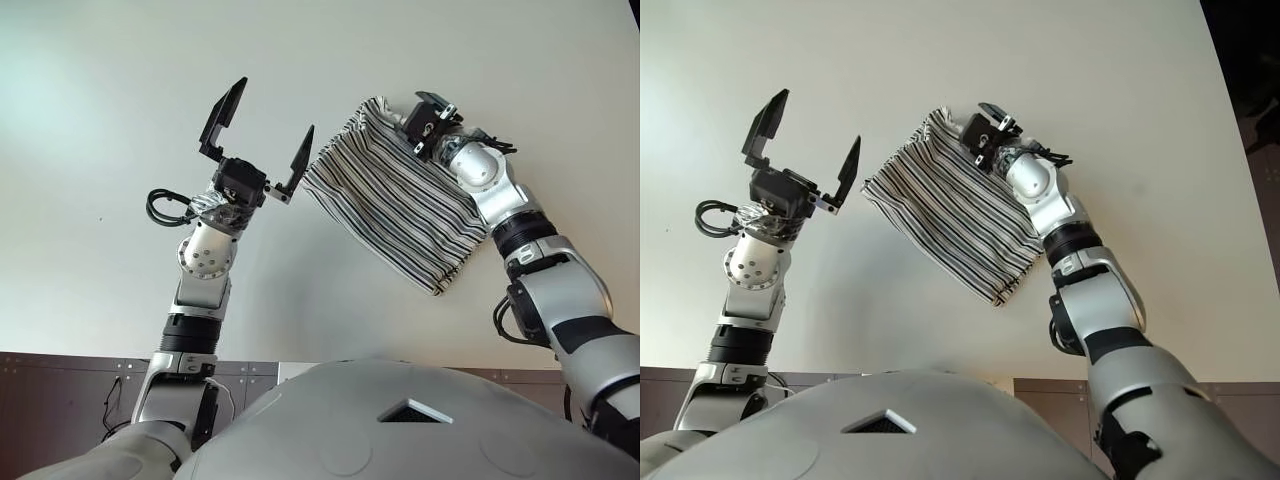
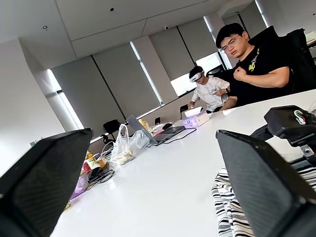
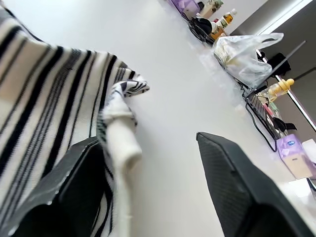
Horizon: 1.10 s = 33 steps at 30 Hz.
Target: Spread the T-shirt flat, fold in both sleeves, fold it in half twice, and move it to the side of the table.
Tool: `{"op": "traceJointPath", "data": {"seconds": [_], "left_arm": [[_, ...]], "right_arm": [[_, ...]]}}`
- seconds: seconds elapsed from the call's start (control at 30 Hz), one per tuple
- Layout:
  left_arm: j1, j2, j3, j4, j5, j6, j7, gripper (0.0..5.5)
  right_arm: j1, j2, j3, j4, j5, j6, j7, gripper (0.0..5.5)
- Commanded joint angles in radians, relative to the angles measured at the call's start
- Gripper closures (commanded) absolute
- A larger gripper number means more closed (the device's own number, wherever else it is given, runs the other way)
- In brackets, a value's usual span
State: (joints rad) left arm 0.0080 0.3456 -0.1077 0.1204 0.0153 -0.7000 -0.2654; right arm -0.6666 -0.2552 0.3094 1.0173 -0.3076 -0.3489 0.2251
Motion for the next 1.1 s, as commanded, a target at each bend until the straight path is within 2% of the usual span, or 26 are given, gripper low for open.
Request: {"op": "traceJointPath", "data": {"seconds": [0.03, 0.13, 0.3, 0.4, 0.5, 0.63, 0.77, 0.93, 1.03, 1.1], "left_arm": [[-0.007, -0.008, -0.02, 0.016, -0.006, -0.013, -0.04, 0.91], [-0.021, -0.018, -0.016, 0.067, 0.052, -0.018, -0.019, 0.91], [-0.012, -0.01, -0.015, 0.114, 0.192, -0.025, 0.04, 0.91], [-0.027, -0.002, -0.012, 0.137, 0.314, 0.014, 0.108, 0.91], [-0.046, 0.0, -0.028, 0.149, 0.454, 0.076, 0.187, 0.91], [-0.049, -0.03, -0.017, 0.141, 0.397, 0.061, 0.212, 0.91], [-0.06, -0.061, 0.05, 0.118, 0.299, 0.058, 0.268, 0.91], [-0.064, -0.078, 0.067, 0.099, 0.242, 0.072, 0.269, 0.91], [-0.057, -0.066, 0.085, 0.077, 0.224, 0.075, 0.268, 0.91], [-0.064, -0.054, 0.115, 0.077, 0.193, 0.089, 0.267, 0.91]], "right_arm": [[-0.064, -0.033, -0.083, 0.11, 0.049, -0.001, -0.028, 2.43], [-0.074, -0.022, -0.153, 0.144, 0.11, -0.023, -0.015, 2.43], [-0.057, -0.03, -0.152, 0.115, 0.08, -0.084, -0.079, 2.43], [0.105, -0.163, -0.117, -0.172, 0.018, -0.242, -0.037, 2.43], [0.326, -0.36, -0.131, -0.445, -0.003, -0.28, 0.084, 2.43], [0.562, -0.536, -0.185, -0.656, -0.006, -0.271, 0.167, 2.43], [0.753, -0.611, -0.149, -0.764, -0.079, -0.265, 0.218, 2.43], [0.702, -0.559, -0.089, -0.686, -0.208, -0.222, 0.159, 2.43], [0.684, -0.58, -0.081, -0.679, -0.255, -0.209, 0.126, 2.43], [0.75, -0.621, -0.082, -0.738, -0.258, -0.212, 0.145, 2.43]]}}
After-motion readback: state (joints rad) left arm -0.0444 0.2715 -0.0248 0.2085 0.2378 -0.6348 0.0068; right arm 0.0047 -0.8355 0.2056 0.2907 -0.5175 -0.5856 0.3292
